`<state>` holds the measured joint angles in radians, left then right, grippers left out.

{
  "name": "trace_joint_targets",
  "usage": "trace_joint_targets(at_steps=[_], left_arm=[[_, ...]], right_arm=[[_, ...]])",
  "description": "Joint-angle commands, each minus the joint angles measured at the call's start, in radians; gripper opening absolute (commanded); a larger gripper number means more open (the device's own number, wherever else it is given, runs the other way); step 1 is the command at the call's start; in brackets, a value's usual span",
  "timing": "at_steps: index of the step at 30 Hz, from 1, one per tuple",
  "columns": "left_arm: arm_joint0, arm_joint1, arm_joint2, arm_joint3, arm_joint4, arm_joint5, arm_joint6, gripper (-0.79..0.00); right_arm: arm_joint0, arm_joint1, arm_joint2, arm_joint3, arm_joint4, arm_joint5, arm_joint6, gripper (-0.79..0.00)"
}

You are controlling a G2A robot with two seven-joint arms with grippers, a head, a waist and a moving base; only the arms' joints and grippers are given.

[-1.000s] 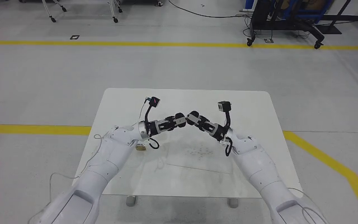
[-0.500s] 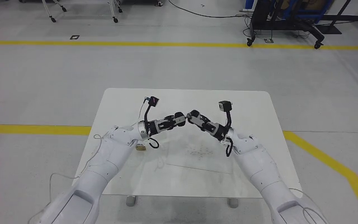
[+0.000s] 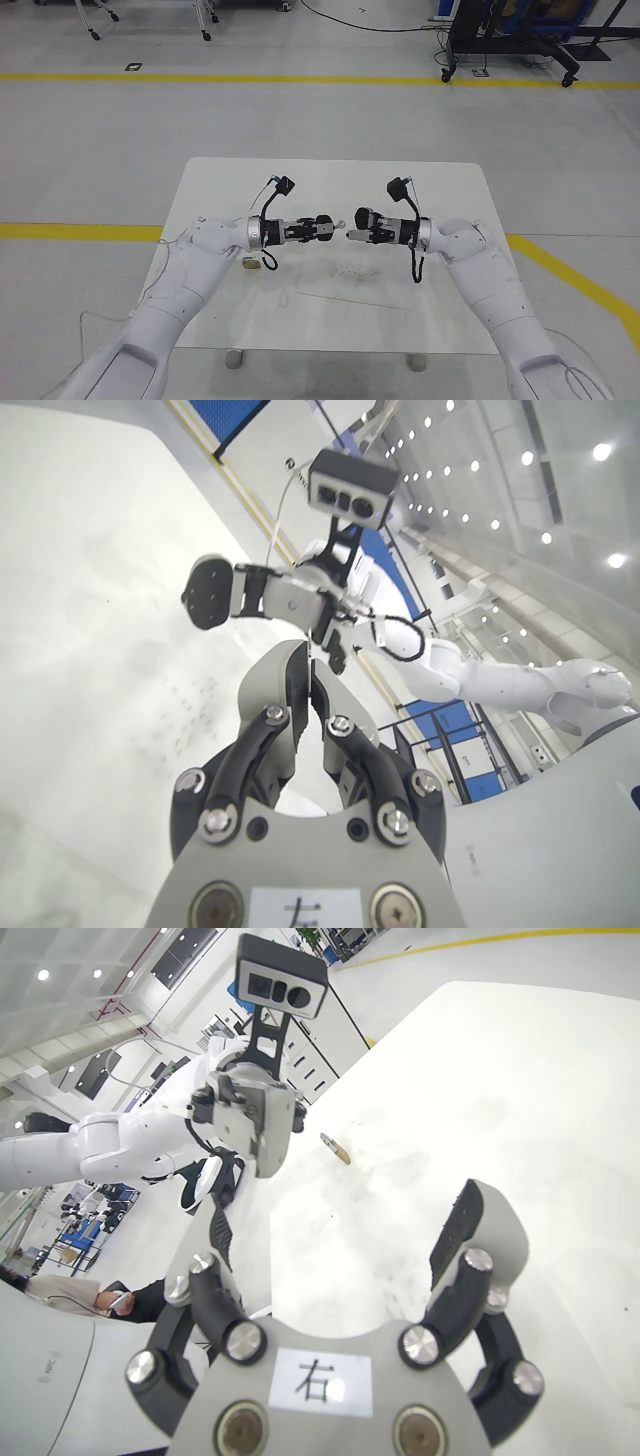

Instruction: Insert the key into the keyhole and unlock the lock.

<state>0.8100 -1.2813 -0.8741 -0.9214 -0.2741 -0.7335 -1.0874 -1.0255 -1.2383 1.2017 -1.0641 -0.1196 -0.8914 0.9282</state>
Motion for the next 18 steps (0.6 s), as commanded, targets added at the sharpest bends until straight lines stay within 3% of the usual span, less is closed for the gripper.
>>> trace_joint_targets(at_steps=[1,8,13,18], left_arm=[[0.003,0.004,0.016,-0.019,0.022,0.011,-0.010,-0.785],[0.002,0.016,0.047,-0.046,0.033,0.008,-0.007,-0.785],[-0.001,0.023,0.060,-0.047,0.029,-0.001,0.002,-0.785],[-0.006,0.028,0.069,-0.042,0.025,-0.010,0.011,-0.785]], right_arm=[[-0.016,0.023,-0.020,-0.051,0.041,0.021,0.022,-0.394],[-0.011,0.086,-0.123,-0.085,0.244,0.111,0.112,-0.468],[0.017,0.114,-0.195,-0.069,0.349,0.114,0.115,-0.579],[0.046,0.143,-0.255,-0.047,0.384,0.103,0.104,-0.631]])
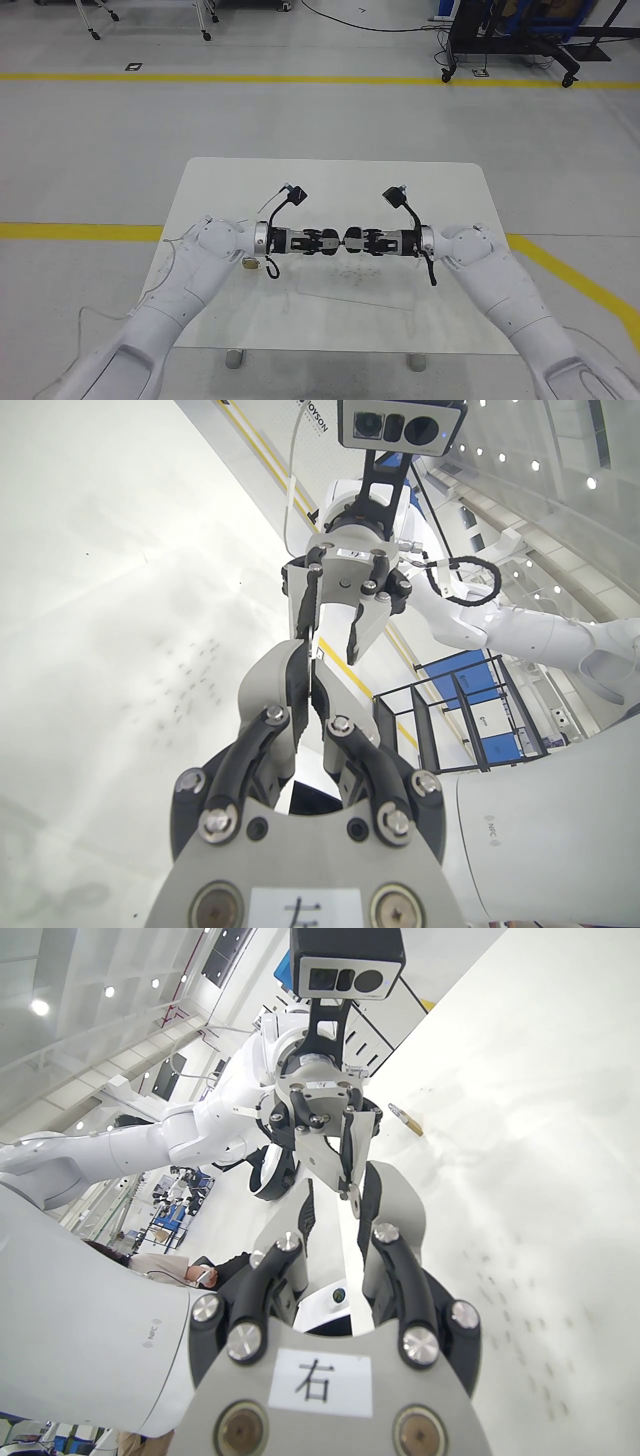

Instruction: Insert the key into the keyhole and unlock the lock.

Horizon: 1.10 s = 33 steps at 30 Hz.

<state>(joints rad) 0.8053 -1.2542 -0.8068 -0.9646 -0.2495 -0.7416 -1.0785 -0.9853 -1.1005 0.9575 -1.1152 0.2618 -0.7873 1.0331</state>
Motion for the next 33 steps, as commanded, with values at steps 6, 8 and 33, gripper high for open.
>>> trace_joint_targets(at_steps=[6,8,33], left_arm=[[-0.005,0.001,0.011,0.008,-0.004,-0.011,0.011,-0.785],[-0.009,0.000,0.016,0.010,0.000,-0.010,0.010,-0.785],[-0.010,0.023,0.029,-0.021,0.058,-0.053,0.053,0.000]], right_arm=[[0.035,0.031,-0.073,0.023,0.046,-0.021,-0.021,-0.582],[0.045,0.037,-0.095,0.027,0.059,-0.025,-0.025,-0.588],[0.108,0.099,-0.272,0.093,0.134,-0.183,-0.183,-0.785]])
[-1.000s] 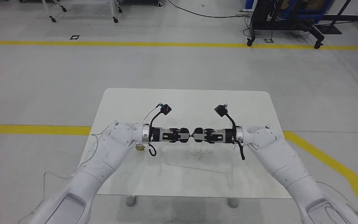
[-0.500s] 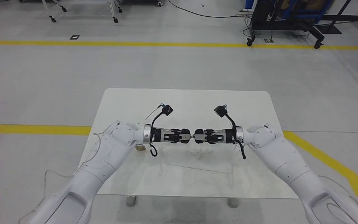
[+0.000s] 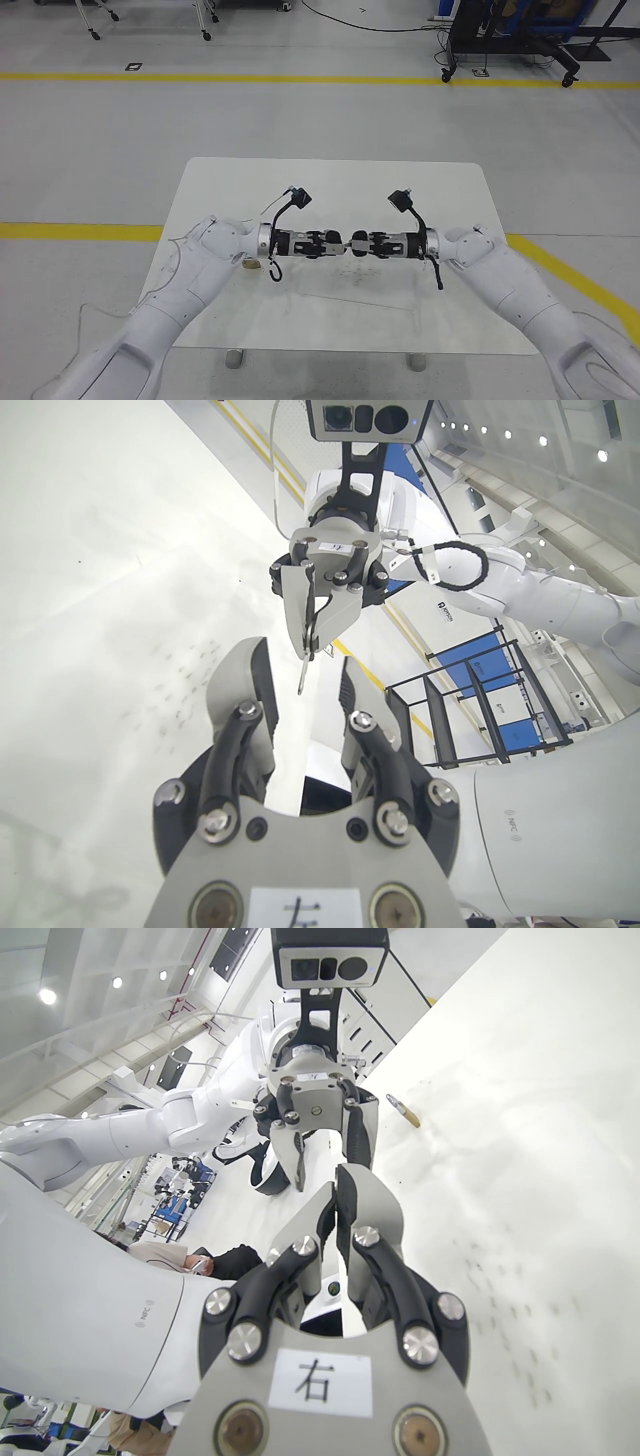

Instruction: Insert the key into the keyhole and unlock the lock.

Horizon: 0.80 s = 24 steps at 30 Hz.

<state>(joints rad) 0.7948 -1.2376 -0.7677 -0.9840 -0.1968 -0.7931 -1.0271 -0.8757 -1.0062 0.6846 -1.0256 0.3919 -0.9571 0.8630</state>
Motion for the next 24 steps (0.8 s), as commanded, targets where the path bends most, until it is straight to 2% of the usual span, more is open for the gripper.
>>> trace_joint_targets(at_steps=[1,4,6,13,15,22,24], left_arm=[[0.000,0.014,-0.024,-0.005,0.017,-0.004,0.004,0.000],[0.008,0.046,-0.090,-0.038,0.073,-0.013,0.013,0.000],[0.035,0.073,-0.149,-0.107,0.113,-0.019,0.019,0.000],[0.196,0.192,-0.395,-0.400,0.370,-0.024,0.024,0.000],[0.246,0.220,-0.479,-0.442,0.402,-0.009,0.015,0.000],[0.246,0.220,-0.479,-0.442,0.402,-0.009,0.015,0.000],[0.252,0.221,-0.474,-0.448,0.454,0.000,0.022,0.000]], right_arm=[[-0.005,0.009,0.003,0.008,0.007,-0.027,-0.027,-0.785],[-0.009,0.024,0.019,0.028,0.022,-0.055,-0.055,-0.785],[-0.015,0.031,0.041,0.033,0.038,-0.055,-0.055,-0.785],[-0.050,0.037,0.109,0.006,0.039,-0.055,-0.055,-0.785],[-0.054,0.036,0.125,0.010,0.001,-0.055,-0.065,-0.785],[-0.058,0.033,0.128,0.001,-0.035,-0.055,-0.072,-0.785],[-0.058,0.033,0.128,0.001,-0.035,-0.055,-0.072,-0.785]])
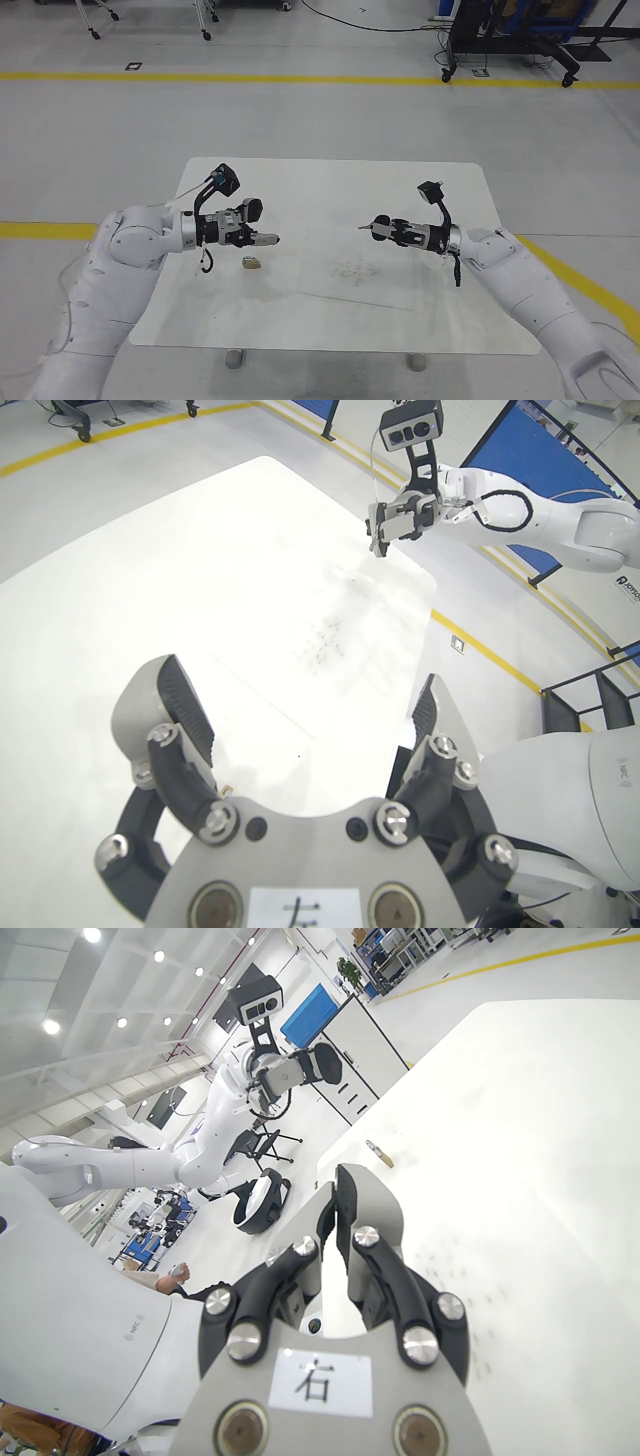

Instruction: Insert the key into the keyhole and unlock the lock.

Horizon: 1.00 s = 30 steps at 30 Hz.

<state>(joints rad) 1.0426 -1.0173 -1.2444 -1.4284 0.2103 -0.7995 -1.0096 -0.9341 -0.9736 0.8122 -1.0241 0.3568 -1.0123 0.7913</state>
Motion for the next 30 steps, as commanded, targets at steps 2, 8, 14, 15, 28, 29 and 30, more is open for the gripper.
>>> trace_joint_targets(at_steps=[2,8,14,15,28,29,30], left_arm=[[0.006,0.004,-0.004,0.017,0.129,0.007,0.040,0.000],[0.034,0.022,-0.031,0.017,0.419,-0.089,0.109,0.000],[0.067,0.027,0.003,0.002,0.651,-0.125,0.195,0.000],[0.068,0.027,0.009,0.011,0.667,-0.134,0.212,0.000],[0.015,0.019,0.122,0.078,0.822,-0.128,0.219,-0.222],[0.012,0.019,0.127,0.081,0.819,-0.131,0.212,-0.243],[0.009,0.020,0.132,0.082,0.815,-0.137,0.208,-0.305]], right_arm=[[0.000,0.000,0.000,0.000,0.000,0.000,0.000,-0.785],[0.000,0.000,0.000,0.000,0.000,0.000,0.000,-0.785],[0.000,0.000,0.000,0.000,0.000,0.000,0.000,-0.785],[0.000,0.000,0.000,0.000,0.000,0.000,0.000,-0.785],[0.000,0.000,0.000,0.000,0.000,0.000,0.000,-0.785],[0.000,0.000,0.000,0.000,0.000,0.000,0.000,-0.785],[0.000,0.000,0.000,0.000,0.000,0.000,0.000,-0.785]])
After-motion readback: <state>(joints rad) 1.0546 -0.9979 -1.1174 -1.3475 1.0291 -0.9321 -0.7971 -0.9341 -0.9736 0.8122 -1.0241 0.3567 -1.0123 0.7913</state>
